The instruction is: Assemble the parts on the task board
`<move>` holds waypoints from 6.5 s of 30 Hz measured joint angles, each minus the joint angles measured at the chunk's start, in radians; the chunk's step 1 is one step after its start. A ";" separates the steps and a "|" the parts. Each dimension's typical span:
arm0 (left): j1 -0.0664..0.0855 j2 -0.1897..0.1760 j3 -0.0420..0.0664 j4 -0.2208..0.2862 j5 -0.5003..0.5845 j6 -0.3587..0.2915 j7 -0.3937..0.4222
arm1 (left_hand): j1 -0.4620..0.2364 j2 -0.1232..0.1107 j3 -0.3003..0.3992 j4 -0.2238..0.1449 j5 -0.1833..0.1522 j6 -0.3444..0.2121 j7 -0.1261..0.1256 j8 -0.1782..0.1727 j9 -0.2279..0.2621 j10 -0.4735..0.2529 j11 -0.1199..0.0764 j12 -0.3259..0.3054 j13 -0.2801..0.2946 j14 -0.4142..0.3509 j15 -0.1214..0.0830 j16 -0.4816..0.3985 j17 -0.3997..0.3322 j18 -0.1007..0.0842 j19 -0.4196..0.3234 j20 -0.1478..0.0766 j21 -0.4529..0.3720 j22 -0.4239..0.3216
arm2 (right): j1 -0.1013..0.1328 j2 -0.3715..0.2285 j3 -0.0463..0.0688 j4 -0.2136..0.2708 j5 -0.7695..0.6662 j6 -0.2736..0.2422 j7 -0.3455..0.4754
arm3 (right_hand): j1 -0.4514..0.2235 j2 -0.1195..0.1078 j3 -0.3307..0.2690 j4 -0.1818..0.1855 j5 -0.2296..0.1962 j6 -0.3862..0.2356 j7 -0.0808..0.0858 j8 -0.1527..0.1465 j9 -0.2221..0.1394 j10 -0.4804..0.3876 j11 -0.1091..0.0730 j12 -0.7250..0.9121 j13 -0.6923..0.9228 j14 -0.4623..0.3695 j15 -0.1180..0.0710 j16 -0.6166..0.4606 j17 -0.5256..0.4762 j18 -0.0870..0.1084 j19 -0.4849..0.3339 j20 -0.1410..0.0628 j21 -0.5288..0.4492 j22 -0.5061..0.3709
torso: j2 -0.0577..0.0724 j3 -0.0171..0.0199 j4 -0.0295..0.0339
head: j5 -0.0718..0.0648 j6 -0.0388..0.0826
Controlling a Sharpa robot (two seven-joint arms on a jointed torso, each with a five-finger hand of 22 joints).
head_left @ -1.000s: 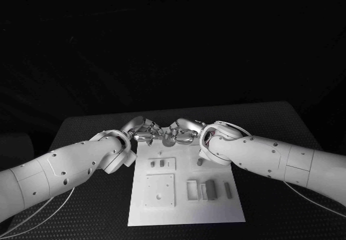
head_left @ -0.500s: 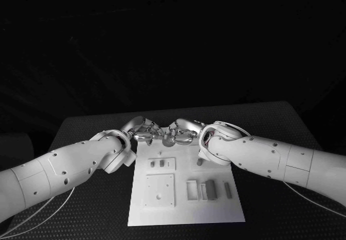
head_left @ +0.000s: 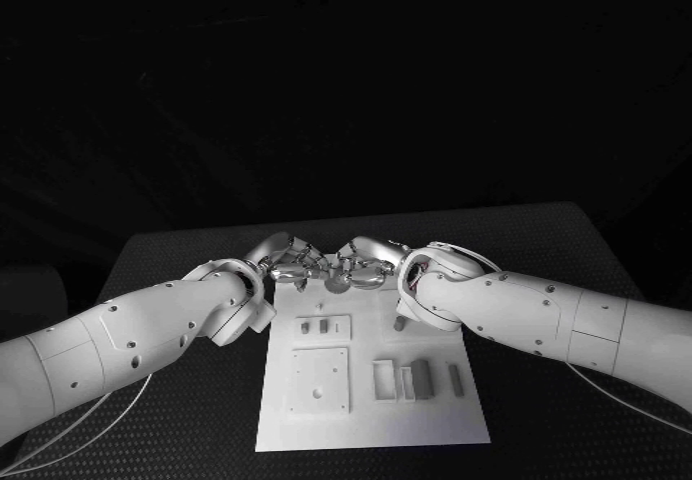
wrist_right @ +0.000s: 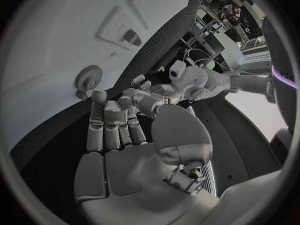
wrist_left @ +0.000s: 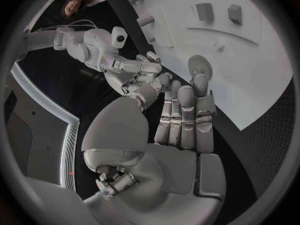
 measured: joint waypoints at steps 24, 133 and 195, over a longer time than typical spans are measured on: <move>0.000 -0.003 0.000 -0.001 -0.031 0.001 -0.004 | -0.003 0.021 0.000 0.000 0.000 0.025 -0.007 0.012 0.006 0.031 -0.001 0.000 -0.018 0.000 0.000 0.000 -0.005 0.001 -0.001 -0.001 0.000 0.000 | 0.000 -0.007 0.000 -0.004 -0.001 0.006 -0.002 | 0.000 0.000 0.000 0.000 0.000 0.000 -0.003 0.001 -0.003 0.000 0.000 0.004 0.000 0.000 0.000 0.000 0.000 0.000 0.000 0.000 0.000 0.000 | 0.000 -0.0001 -0.0004 | -0.002 0.000; -0.040 0.073 -0.071 -0.134 -0.287 0.054 -0.009 | -0.018 0.029 -0.041 0.002 -0.023 0.032 -0.019 0.010 -0.009 -0.203 -0.013 0.465 0.121 -0.083 -0.018 0.162 0.002 -0.005 -0.054 -0.018 0.116 0.000 | 0.001 -0.077 0.012 -0.023 0.022 -0.028 -0.001 | 0.000 0.000 0.008 -0.003 0.000 0.006 -0.005 0.001 -0.007 0.004 0.004 0.004 -0.002 -0.002 0.002 0.004 -0.001 -0.001 0.000 0.000 0.004 0.000 | 0.001 0.0005 -0.0006 | -0.024 -0.030; -0.042 0.059 -0.071 -0.121 -0.343 0.034 -0.015 | -0.022 0.025 -0.043 -0.001 -0.027 0.024 -0.015 0.014 -0.013 -0.235 -0.010 0.496 0.089 -0.089 -0.018 0.198 -0.002 -0.001 -0.061 -0.018 0.156 0.000 | 0.001 -0.082 0.012 -0.024 0.024 -0.025 -0.002 | -0.004 -0.004 0.014 -0.003 0.000 0.007 -0.003 0.001 -0.011 0.004 0.004 0.008 -0.003 -0.002 0.002 0.004 -0.003 -0.001 0.000 0.000 0.008 0.000 | 0.000 0.0005 0.0001 | -0.023 -0.039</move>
